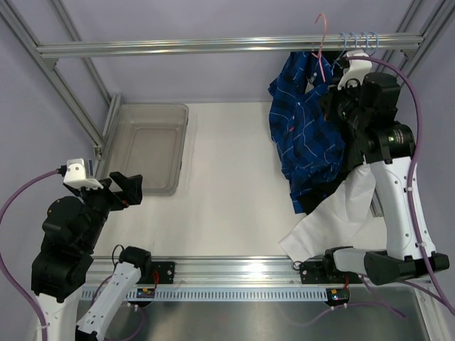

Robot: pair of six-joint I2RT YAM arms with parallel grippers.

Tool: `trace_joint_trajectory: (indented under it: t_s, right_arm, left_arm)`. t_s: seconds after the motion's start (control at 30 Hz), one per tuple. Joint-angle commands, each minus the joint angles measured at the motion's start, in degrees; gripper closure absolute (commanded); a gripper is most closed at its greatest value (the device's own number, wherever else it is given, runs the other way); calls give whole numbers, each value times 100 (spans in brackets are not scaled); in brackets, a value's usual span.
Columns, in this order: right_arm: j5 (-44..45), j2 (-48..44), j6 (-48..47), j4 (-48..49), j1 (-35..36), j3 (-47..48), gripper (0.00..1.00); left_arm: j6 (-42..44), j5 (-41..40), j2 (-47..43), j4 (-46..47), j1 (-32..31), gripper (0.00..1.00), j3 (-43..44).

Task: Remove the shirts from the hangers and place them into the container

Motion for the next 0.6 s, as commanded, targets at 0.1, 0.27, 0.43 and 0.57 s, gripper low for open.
trace_joint_trajectory:
  t_s: [0.1, 0.27, 0.43, 0.57]
  right_arm:
    - [-1429, -827, -165, -140, 41, -512, 100]
    - [-2431, -1398, -104, -132, 410, -1523, 100]
    - [-2923, -1715, 10, -115, 753, -1814, 100]
    - [-2995, -1698, 151, 17, 1094, -1893, 100]
  left_arm:
    - [-124, 539, 516, 417, -60, 1, 402]
    - [-458, 1410, 1333, 829, -69, 1, 877]
    - [-1055, 2465, 2168, 1427, -121, 1, 1492]
    - [-1320, 2353, 2783, 2305, -586, 1, 1896]
